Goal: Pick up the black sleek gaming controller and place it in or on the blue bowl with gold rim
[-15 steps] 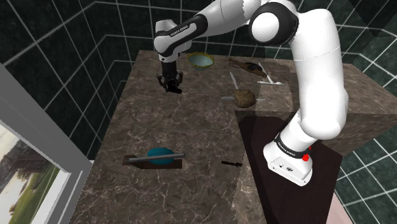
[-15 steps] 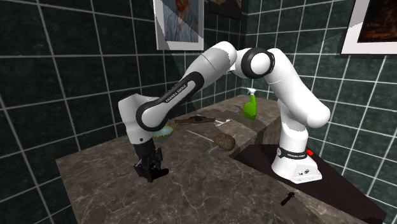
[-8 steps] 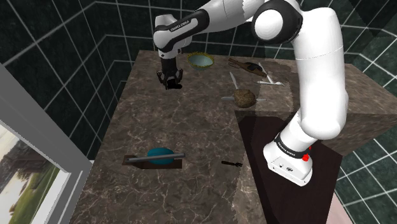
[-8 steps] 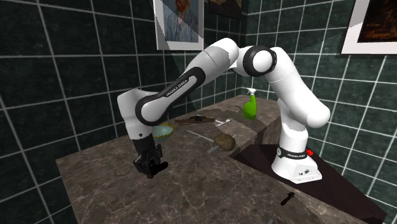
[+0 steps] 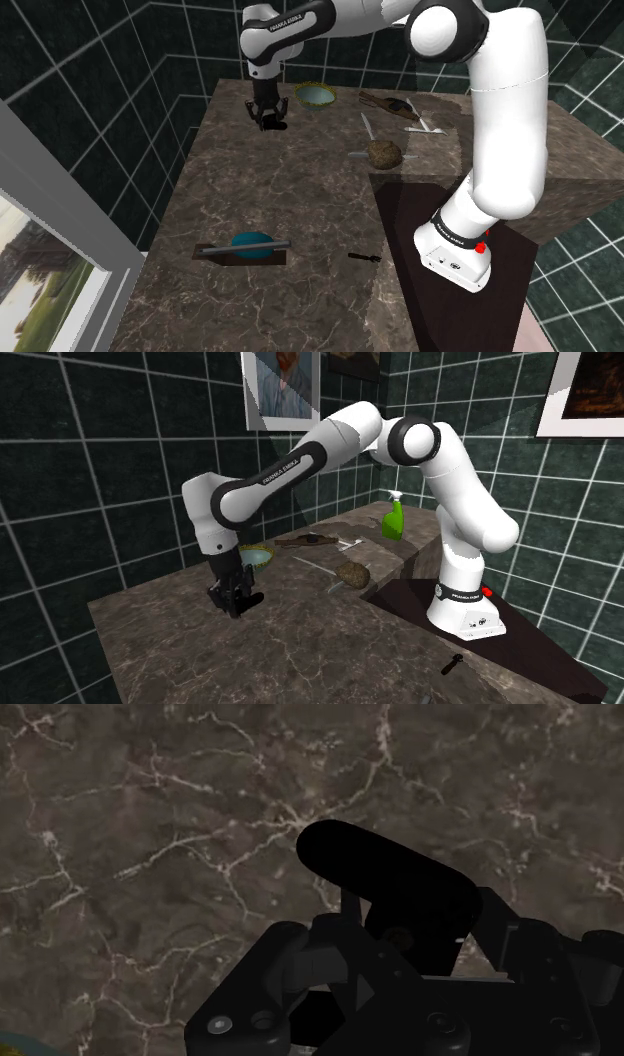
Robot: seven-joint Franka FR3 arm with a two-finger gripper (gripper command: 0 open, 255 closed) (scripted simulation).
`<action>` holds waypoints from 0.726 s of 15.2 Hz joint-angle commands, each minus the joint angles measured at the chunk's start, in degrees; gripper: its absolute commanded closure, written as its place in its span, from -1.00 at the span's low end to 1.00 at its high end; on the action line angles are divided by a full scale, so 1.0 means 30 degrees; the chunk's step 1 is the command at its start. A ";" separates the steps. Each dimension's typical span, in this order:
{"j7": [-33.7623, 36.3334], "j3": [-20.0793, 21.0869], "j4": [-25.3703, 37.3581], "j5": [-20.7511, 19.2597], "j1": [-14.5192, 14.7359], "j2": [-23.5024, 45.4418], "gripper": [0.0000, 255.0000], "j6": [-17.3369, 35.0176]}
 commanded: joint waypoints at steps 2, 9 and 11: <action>0.0089 0.0014 0.0393 0.0000 0.0011 -0.0259 1.00 -0.0651; 0.0225 0.0037 0.1196 0.0010 -0.0011 -0.0904 1.00 -0.2092; 0.0266 0.0043 0.1475 0.0012 -0.0016 -0.1056 1.00 -0.2520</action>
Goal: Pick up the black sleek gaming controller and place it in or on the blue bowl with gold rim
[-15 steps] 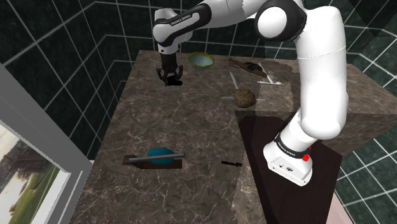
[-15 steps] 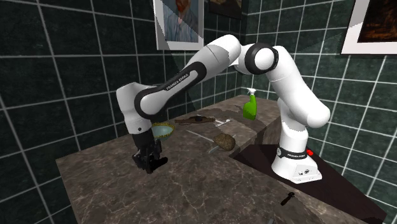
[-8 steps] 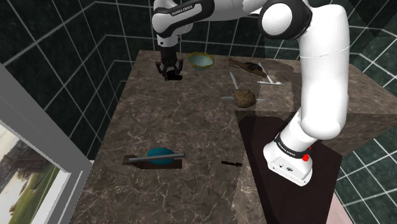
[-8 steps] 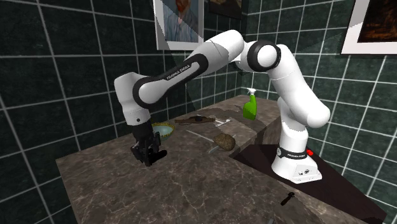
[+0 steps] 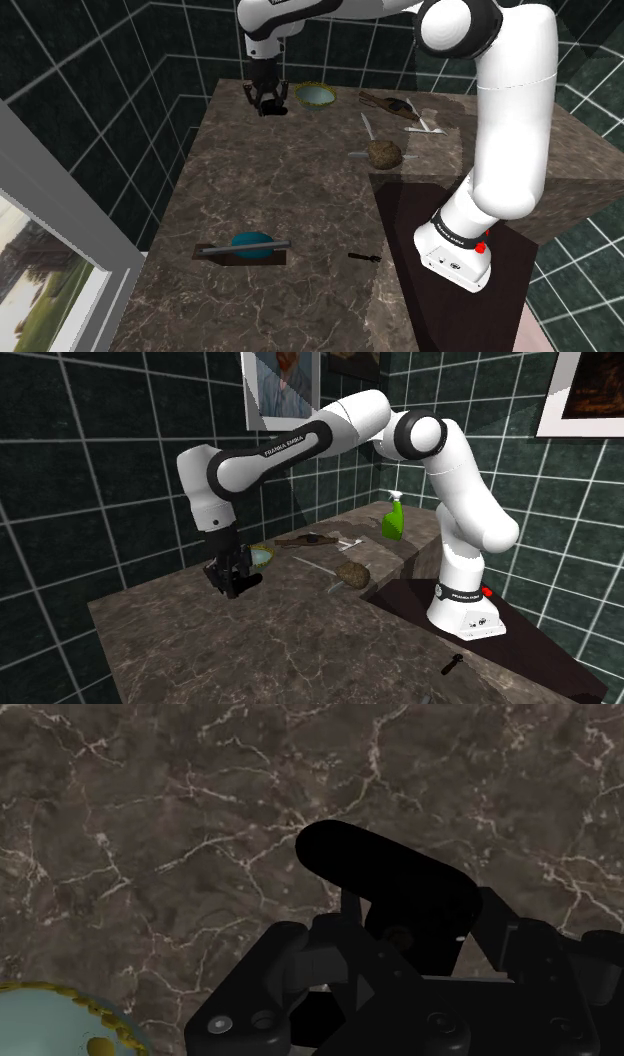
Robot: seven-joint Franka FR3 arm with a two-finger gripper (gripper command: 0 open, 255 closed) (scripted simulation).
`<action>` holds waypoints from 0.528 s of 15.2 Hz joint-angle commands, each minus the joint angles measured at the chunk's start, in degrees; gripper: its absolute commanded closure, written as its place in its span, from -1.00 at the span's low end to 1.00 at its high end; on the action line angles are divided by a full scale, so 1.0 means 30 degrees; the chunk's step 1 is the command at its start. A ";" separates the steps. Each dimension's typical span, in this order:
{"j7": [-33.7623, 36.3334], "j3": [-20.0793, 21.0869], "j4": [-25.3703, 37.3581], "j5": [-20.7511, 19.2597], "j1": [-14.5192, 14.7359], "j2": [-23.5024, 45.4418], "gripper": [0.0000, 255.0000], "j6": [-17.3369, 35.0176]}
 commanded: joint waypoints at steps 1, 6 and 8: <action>0.0028 0.0001 0.0384 -0.0004 -0.0011 -0.0068 1.00 -0.0456; 0.0137 0.0016 0.1215 0.0000 -0.0020 -0.0360 1.00 -0.1573; 0.0183 0.0021 0.1593 0.0001 -0.0022 -0.0447 1.00 -0.2036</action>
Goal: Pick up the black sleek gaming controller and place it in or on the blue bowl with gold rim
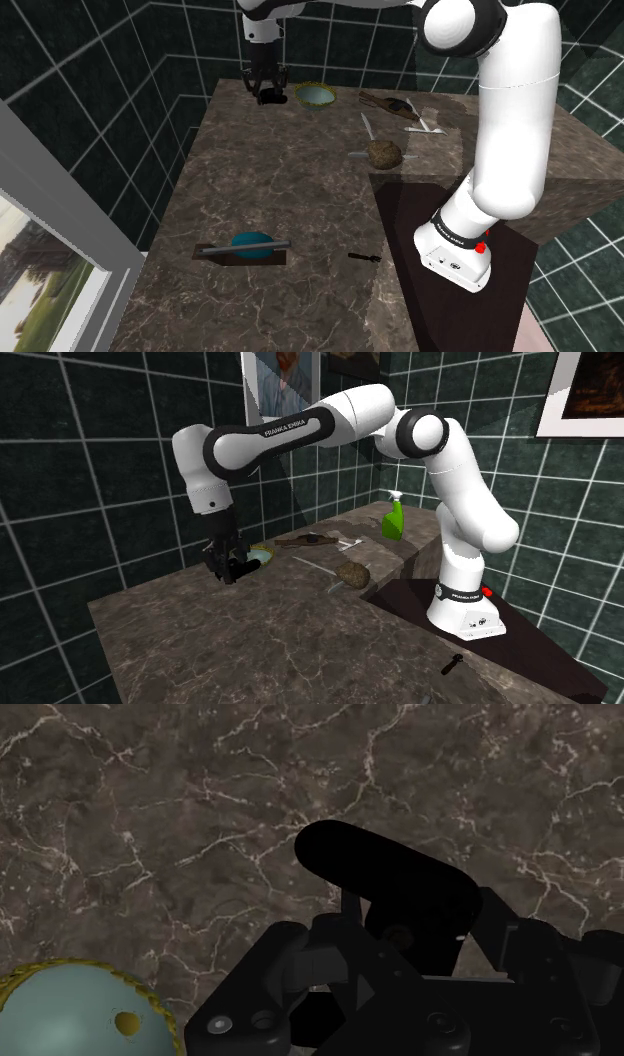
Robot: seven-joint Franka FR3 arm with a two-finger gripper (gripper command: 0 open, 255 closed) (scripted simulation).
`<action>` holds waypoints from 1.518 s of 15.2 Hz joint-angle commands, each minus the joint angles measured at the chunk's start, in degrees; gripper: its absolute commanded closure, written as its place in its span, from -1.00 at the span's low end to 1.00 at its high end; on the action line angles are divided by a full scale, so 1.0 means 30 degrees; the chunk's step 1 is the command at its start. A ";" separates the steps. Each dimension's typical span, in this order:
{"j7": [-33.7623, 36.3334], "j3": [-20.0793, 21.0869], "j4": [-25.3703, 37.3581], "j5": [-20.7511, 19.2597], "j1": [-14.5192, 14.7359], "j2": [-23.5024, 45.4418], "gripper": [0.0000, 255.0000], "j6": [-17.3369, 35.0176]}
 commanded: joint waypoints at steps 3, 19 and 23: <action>-0.0722 -0.0227 0.0175 -0.0041 -0.0567 -0.0215 1.00 -0.0481; -0.6395 -0.1944 0.4854 -0.0540 -0.4890 0.2464 1.00 -0.2958; -0.6771 -0.2033 0.4759 -0.0567 -0.5168 0.2861 1.00 -0.2485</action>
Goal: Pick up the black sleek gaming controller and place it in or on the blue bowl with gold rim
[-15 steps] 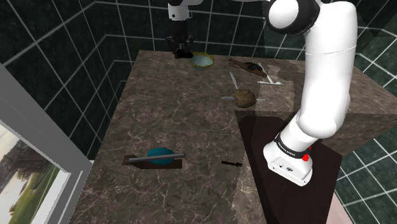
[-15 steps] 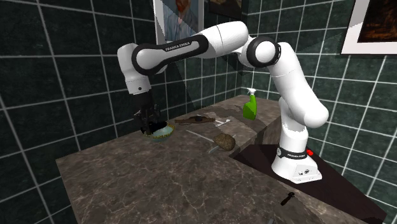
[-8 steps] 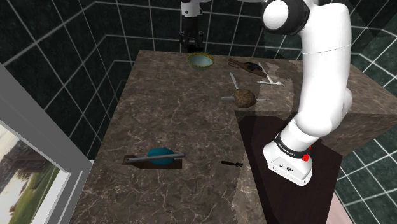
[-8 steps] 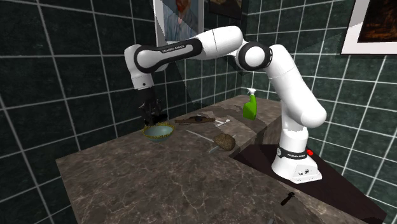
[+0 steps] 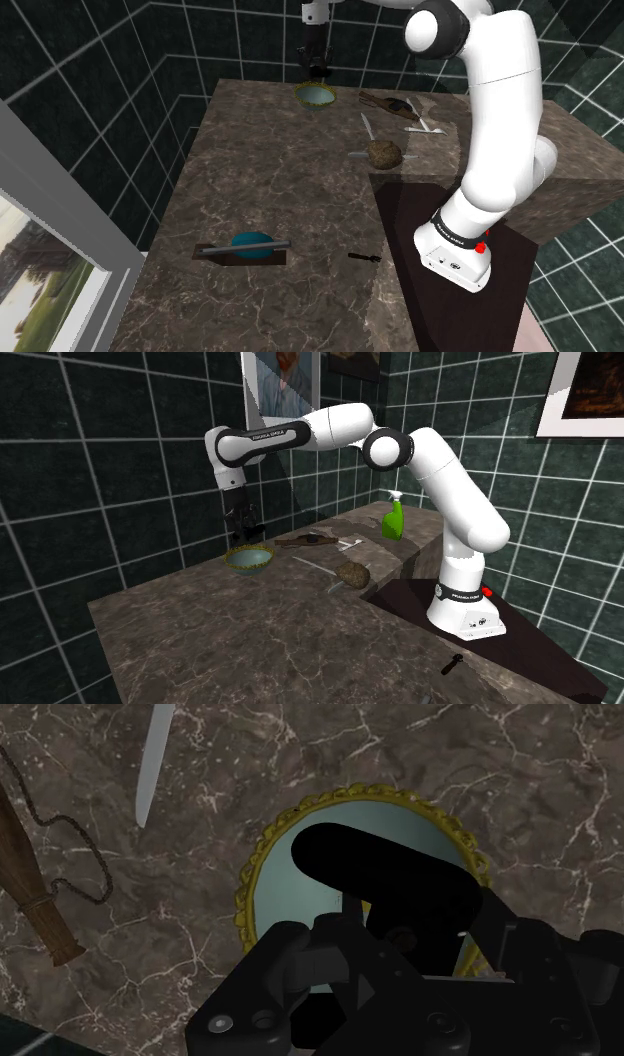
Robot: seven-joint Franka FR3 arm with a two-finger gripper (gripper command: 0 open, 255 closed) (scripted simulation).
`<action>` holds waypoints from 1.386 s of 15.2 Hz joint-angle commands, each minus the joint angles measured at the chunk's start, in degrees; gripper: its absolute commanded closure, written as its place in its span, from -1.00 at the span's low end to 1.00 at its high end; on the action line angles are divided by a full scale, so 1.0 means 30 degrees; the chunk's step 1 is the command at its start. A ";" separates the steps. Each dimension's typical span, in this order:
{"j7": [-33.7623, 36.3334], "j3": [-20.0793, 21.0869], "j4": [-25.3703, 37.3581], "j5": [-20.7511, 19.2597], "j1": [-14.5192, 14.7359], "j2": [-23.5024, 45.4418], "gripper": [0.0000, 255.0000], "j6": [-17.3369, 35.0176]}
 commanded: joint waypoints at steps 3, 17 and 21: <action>-0.0063 0.0000 -0.0759 0.0004 0.0003 0.0128 1.00 0.0897; -0.0147 0.0001 -0.2235 0.0020 0.0022 0.0504 1.00 0.2747; -0.0147 0.0002 -0.2235 0.0020 0.0022 0.0504 -1.00 0.2747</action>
